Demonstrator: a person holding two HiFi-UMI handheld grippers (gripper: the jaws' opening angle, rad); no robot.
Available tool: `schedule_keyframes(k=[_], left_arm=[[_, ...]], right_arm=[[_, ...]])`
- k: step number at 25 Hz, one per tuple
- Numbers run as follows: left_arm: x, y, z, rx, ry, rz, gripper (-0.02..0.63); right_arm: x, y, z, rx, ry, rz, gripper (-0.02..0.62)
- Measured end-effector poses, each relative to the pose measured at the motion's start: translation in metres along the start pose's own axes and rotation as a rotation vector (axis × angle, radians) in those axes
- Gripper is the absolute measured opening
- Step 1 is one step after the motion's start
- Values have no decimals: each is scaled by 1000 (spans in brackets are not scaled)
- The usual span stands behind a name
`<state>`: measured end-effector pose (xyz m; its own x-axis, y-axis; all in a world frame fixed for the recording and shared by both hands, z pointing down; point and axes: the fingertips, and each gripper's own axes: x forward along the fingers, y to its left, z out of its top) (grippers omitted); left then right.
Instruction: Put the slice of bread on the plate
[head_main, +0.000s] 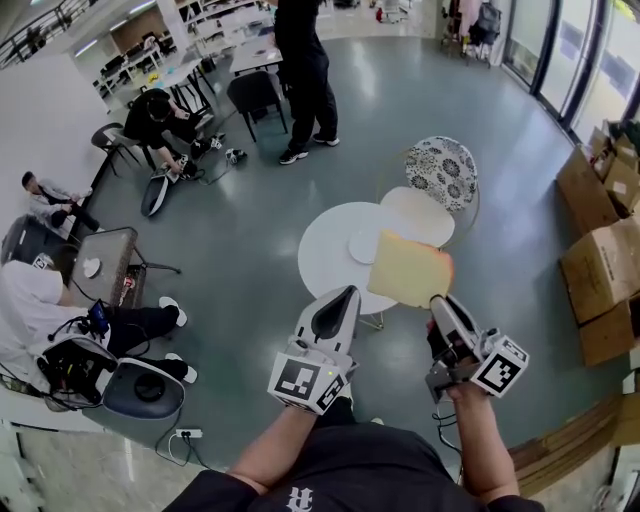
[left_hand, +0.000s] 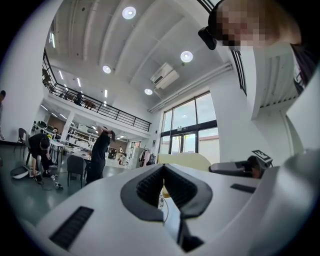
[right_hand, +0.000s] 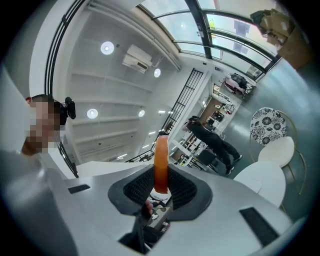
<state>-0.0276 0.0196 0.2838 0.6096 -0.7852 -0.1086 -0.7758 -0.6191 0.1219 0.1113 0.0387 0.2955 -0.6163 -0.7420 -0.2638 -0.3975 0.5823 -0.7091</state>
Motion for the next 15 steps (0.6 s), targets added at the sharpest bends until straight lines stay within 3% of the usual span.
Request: schedule_keyframes(k=[15], left_arm=[[99, 132, -35, -2, 29, -124, 8]], right_arm=[[131, -92, -21, 11, -4, -118, 87]])
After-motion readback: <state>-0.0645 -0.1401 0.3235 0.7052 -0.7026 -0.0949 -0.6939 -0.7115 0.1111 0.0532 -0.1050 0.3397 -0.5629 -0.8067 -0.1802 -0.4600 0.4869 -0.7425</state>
